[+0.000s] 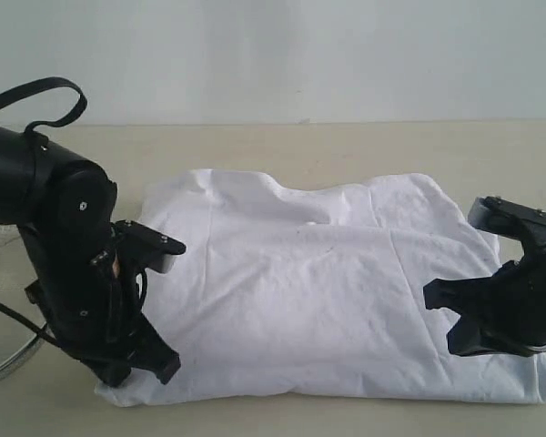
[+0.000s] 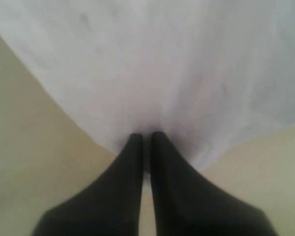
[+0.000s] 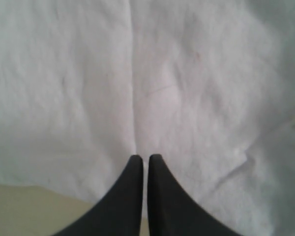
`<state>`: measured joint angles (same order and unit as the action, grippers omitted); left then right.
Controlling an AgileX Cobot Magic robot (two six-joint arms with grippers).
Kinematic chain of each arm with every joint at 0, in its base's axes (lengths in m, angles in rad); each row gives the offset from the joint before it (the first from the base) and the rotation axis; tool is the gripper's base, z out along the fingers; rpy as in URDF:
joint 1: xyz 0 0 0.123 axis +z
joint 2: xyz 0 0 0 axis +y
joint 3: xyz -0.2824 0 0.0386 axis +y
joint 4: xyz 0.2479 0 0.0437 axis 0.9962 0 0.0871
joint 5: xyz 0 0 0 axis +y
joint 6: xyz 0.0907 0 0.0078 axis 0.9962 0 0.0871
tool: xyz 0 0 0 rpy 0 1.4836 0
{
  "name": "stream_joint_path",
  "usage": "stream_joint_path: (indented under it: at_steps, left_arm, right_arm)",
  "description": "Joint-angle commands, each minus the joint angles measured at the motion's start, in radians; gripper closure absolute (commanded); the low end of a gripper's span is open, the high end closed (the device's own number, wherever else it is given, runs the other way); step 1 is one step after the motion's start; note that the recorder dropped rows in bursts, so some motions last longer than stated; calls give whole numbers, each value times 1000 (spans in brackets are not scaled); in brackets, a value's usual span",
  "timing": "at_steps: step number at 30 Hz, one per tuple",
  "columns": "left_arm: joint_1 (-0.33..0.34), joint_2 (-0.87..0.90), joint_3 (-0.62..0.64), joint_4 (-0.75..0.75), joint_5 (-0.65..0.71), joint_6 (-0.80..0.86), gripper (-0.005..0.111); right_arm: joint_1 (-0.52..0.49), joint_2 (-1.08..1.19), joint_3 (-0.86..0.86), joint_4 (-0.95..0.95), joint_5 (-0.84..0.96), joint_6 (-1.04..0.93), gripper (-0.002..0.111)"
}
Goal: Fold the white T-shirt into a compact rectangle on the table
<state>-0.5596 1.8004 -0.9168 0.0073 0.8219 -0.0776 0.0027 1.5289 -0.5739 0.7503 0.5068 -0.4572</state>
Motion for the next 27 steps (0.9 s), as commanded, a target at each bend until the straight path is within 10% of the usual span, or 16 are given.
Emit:
stream_joint_path:
  at_steps: [1, 15, 23, 27]
  left_arm:
    - [-8, 3, 31, 11, 31, -6, 102]
    - [-8, -75, 95, 9, 24, -6, 102]
    - [-8, -201, 14, -1, -45, -6, 102]
    - [-8, -138, -37, -60, -118, 29, 102]
  right_arm:
    - [-3, 0, 4, 2, -11, -7, 108]
    - [-6, 0, -35, -42, -76, 26, 108]
    - [-80, 0, -208, -221, 123, 148, 74]
    - [-101, 0, -203, -303, 147, 152, 76]
